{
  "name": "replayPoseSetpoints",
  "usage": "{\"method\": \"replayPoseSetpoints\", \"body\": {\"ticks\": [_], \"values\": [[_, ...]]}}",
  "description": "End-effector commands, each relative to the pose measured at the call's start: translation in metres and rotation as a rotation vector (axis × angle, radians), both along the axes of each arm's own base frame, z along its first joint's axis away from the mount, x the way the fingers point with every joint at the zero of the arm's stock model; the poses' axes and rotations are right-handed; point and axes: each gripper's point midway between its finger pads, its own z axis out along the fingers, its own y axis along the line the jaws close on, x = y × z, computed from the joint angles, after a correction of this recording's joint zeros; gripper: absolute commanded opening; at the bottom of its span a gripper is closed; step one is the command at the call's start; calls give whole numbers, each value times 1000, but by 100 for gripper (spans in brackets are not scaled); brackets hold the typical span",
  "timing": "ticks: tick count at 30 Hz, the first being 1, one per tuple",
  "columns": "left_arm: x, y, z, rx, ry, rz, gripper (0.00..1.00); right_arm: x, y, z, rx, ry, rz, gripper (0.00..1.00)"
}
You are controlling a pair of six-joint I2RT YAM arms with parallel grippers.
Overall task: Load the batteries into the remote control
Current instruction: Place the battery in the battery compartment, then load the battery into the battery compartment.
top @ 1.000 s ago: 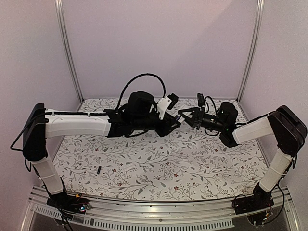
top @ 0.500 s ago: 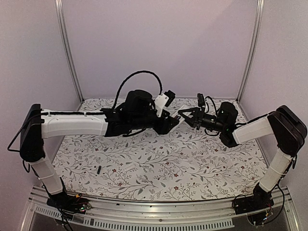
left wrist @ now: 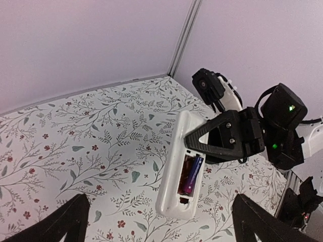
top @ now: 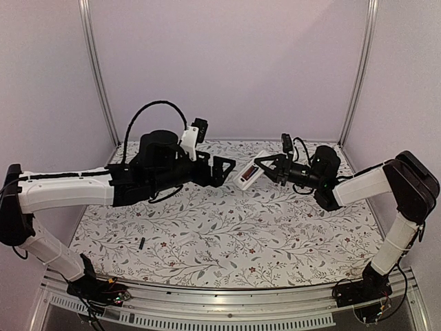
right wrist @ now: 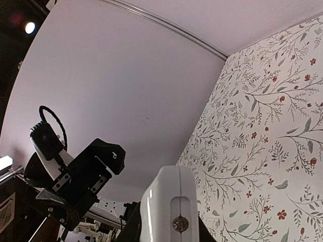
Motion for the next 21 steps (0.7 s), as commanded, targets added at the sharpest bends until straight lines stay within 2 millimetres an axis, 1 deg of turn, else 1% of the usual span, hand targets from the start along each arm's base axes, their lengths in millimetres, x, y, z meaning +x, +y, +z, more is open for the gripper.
{"method": "replayPoseSetpoints", "body": {"ticks": [1, 4, 6, 11, 13, 15, 17, 21], "values": [[-4, 4, -22, -131, 189, 9, 100, 9, 2, 17, 19, -54, -21, 0], [-7, -2, -37, -197, 273, 8, 100, 10, 3, 23, 28, -64, -24, 0], [-8, -6, -41, -255, 315, 6, 99, 10, 3, 24, 31, -65, -22, 0], [-6, -18, -37, -311, 340, -1, 100, 8, 5, 24, 31, -64, -19, 0], [-6, -28, -39, -328, 362, -23, 100, 8, 7, 24, 31, -64, -17, 0], [-4, -35, -45, -351, 389, -22, 100, 6, 9, 25, 33, -68, -10, 0], [-1, -39, -49, -380, 418, -8, 99, 5, 11, 26, 35, -71, -6, 0], [5, -44, -47, -417, 433, 7, 100, 3, 12, 27, 33, -77, -3, 0]]}}
